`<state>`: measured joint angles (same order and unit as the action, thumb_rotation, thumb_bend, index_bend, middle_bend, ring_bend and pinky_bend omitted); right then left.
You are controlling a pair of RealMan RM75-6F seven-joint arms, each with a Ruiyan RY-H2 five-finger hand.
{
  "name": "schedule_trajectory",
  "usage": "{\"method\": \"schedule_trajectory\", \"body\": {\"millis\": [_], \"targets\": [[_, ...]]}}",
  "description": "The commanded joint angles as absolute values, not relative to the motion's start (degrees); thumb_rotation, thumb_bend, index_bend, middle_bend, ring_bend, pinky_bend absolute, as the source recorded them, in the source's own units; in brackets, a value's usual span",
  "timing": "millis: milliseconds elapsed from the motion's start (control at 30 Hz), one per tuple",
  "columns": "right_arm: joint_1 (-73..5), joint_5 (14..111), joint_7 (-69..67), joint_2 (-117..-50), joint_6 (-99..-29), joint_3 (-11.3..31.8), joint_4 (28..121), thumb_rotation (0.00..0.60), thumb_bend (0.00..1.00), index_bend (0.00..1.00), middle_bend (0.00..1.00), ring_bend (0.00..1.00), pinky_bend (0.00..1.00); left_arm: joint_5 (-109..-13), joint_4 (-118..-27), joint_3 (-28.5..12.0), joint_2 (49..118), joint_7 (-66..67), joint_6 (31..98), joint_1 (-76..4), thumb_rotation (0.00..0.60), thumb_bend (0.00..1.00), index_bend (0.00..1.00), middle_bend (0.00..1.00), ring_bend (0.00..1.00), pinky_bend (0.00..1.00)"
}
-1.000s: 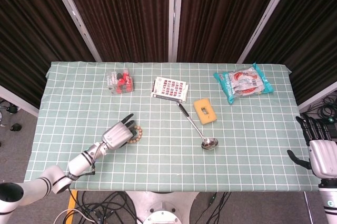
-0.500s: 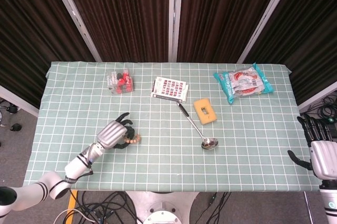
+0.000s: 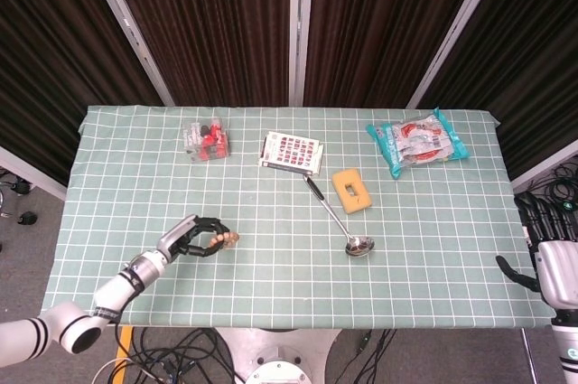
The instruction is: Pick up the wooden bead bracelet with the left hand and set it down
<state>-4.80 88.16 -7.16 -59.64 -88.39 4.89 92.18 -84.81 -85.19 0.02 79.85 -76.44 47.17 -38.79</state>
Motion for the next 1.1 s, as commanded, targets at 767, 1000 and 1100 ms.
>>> {"method": "schedule_trajectory", "body": {"millis": [767, 1000, 1100], "targets": [[-4.86, 89.34, -5.56, -55.12, -91.73, 7.42, 96.12, 0.600, 0.11, 0.00, 0.00, 0.00, 0.00, -80.22, -87.96, -1.68, 78.28, -81.30, 47.73, -36.99, 0.352, 0.42, 0.49, 0.62, 0.29, 0.07], [-4.73, 89.16, -5.24, -54.78, -91.65, 7.37, 96.56, 0.600, 0.10, 0.00, 0.00, 0.00, 0.00, -75.55, -89.75, -3.38, 78.70, -74.84, 46.82, -35.88, 0.348, 0.42, 0.53, 0.65, 0.32, 0.07], [-4.66, 89.20, -5.23, -54.82, -91.69, 7.30, 96.54, 0.600, 0.10, 0.00, 0.00, 0.00, 0.00, -75.02, -90.08, -3.93, 78.82, -73.77, 46.33, -35.54, 0.364, 0.42, 0.52, 0.65, 0.32, 0.07]]}}
